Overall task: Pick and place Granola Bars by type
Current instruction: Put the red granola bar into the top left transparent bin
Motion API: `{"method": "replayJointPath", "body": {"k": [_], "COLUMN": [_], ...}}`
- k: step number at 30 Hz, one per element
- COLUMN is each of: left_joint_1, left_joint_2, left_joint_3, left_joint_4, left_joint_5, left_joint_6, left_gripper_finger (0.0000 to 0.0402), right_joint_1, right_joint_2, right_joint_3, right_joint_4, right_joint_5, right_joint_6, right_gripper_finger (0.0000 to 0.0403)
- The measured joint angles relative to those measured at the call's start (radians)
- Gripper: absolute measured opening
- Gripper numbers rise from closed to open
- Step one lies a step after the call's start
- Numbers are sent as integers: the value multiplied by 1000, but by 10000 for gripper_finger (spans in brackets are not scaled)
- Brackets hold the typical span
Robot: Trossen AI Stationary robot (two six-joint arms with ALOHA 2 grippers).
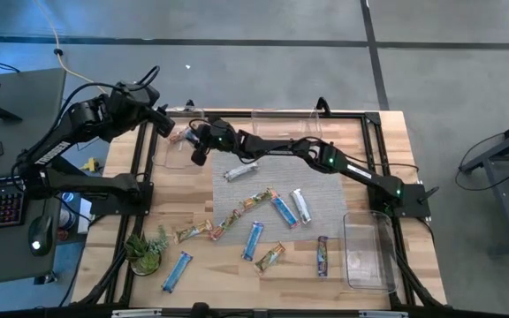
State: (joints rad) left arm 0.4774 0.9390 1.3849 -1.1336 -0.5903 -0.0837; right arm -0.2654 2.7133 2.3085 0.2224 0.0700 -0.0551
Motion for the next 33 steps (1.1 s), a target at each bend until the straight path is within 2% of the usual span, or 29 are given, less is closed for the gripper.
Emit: {"method": "replayJointPath", "body": {"k": [7,15,18,23,28,33], "left_joint_1": [0,0,0,0,0,0], "left_joint_2": [0,0,0,0,0,0], "left_joint_3": [0,0,-1,-1,-1,-1], "left_joint_4": [0,-42,-61,-80,-100,-94], "left_joint_5": [0,-1,-1,4,58,64], "left_joint_6": [0,0,0,-4,-4,-6], "left_gripper_finger": [185,185,185,185,185,185], "right_joint_1": [3,17,34,70,110,151], "right_joint_2": [0,-4,-46,-186,-353,-482], "right_joint_3": [0,48,37,37,37,37], "right_joint_4": [8,25,3,-247,-632,-950], "right_joint_5": [-1,-16,-21,-23,-21,-21], "right_joint_6": [-32,-48,-84,-214,-291,-371], "right_gripper_finger": [158,161,161,161,161,161]}}
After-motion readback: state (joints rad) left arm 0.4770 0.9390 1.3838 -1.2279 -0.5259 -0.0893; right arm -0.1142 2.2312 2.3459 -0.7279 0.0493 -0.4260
